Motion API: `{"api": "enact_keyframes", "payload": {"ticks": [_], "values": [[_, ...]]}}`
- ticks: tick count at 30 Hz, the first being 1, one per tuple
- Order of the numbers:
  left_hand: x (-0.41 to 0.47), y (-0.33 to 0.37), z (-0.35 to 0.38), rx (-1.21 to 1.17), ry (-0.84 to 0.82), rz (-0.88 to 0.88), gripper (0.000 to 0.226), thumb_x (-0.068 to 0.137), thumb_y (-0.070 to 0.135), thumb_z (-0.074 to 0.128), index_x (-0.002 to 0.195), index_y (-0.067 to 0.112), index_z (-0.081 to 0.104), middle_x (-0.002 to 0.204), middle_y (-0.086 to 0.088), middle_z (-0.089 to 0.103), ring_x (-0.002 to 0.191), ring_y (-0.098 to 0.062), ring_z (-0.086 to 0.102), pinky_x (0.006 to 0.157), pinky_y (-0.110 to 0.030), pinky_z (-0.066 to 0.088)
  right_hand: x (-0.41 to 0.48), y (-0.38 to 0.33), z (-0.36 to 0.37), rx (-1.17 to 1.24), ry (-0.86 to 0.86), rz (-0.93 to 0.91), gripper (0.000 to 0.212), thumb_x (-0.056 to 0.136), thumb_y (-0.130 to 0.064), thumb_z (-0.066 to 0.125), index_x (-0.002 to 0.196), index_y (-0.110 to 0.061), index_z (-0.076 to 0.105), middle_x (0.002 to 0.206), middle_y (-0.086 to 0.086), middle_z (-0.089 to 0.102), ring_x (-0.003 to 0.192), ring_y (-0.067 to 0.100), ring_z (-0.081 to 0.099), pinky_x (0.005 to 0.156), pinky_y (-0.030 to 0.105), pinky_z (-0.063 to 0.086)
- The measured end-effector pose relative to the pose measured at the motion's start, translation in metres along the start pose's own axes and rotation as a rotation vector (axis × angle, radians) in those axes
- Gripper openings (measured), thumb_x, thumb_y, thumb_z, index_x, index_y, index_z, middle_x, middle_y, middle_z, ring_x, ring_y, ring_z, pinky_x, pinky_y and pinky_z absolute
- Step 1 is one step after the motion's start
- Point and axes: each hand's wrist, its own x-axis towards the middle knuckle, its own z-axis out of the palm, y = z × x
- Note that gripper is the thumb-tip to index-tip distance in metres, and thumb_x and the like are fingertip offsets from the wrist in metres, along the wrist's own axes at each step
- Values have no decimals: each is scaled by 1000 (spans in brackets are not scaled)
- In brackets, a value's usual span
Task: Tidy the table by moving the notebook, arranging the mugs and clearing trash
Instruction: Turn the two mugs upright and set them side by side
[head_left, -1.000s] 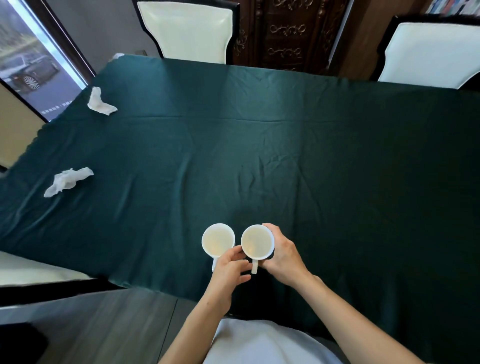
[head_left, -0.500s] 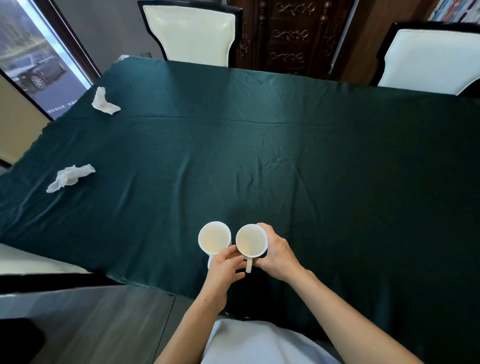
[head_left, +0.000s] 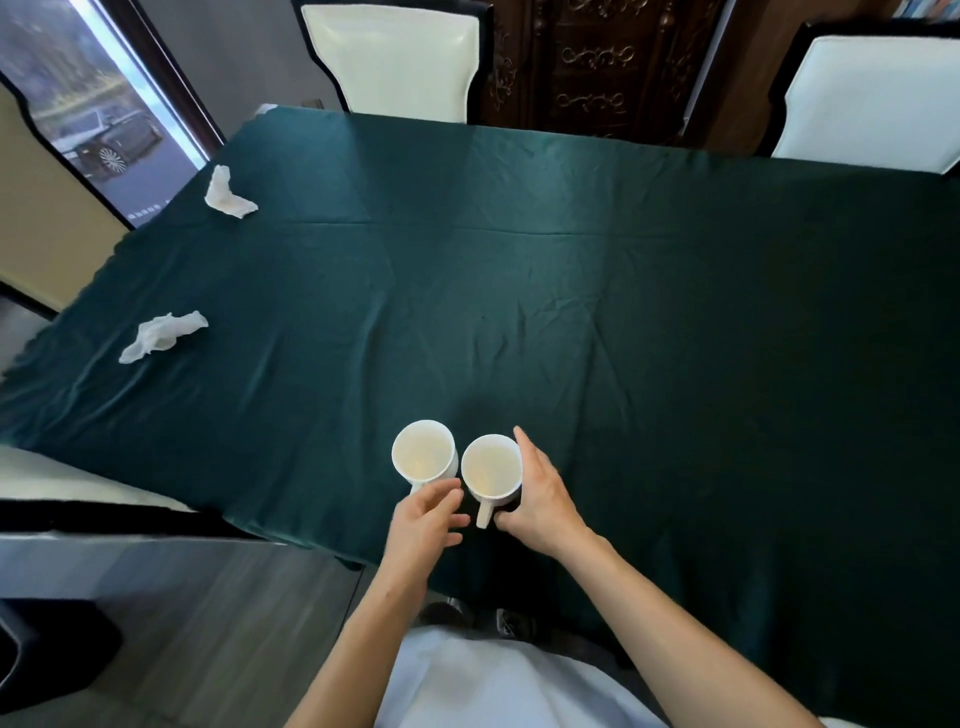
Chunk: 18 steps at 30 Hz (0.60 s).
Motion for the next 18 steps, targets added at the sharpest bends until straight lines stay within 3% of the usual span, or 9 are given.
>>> {"api": "enact_keyframes", "payload": {"ticks": [2, 4, 7, 9, 12, 15, 18], "values": [[-5, -8, -10, -30, 166, 75, 17, 102, 14, 60, 107, 18, 75, 104, -6, 77, 75, -16, 69, 64, -26, 55, -12, 6, 10, 98, 161, 31, 92, 74, -12, 76, 155, -14, 33, 154, 8, 41, 143, 24, 40, 116, 28, 32], [-8, -18, -21, -34, 301, 106, 13, 101, 16, 61, 110, 17, 71, 106, -5, 74, 75, -18, 67, 65, -29, 54, -28, 12, 22, 258, 373, 102, 59, 77, -14, 76, 132, -19, 54, 130, 1, 59, 119, 20, 59, 100, 33, 50], [-1, -26, -29, 4, 277, 58, 23, 102, 25, 62, 124, 20, 64, 115, 3, 69, 82, -19, 68, 69, -31, 55, -45, 8, 38, 433, 370, 195, 20, 86, -27, 76, 104, -24, 67, 104, -9, 71, 91, 6, 69, 77, 23, 51], [11, -27, -26, 57, 184, 12, 26, 103, 32, 59, 125, 20, 65, 115, 2, 70, 84, -18, 70, 68, -29, 55, -46, 4, 49, 450, 240, 198, 17, 88, -39, 73, 101, -27, 73, 102, -12, 75, 87, 0, 69, 76, 19, 53], [25, -29, -21, 78, 124, -5, 28, 106, 37, 53, 116, 16, 69, 113, 3, 72, 84, -18, 72, 66, -27, 56, -43, -5, 61, 457, 169, 206, 27, 90, -50, 65, 94, -26, 76, 85, -8, 76, 80, 10, 70, 79, 38, 61], [33, -31, -19, 52, 112, 6, 24, 106, 30, 54, 102, 16, 73, 108, -4, 76, 82, -19, 72, 67, -28, 56, -37, -8, 68, 628, 165, 278, 30, 99, -38, 62, 87, -14, 76, 84, -2, 73, 83, 16, 68, 74, 39, 63], [34, -30, -21, 8, 102, 48, 27, 104, 24, 58, 89, 10, 75, 94, -10, 78, 76, -19, 73, 65, -26, 55, -30, -1, 75, 754, 206, 304, 25, 100, -26, 65, 82, -18, 81, 93, 1, 81, 100, 24, 75, 88, 39, 62]]}}
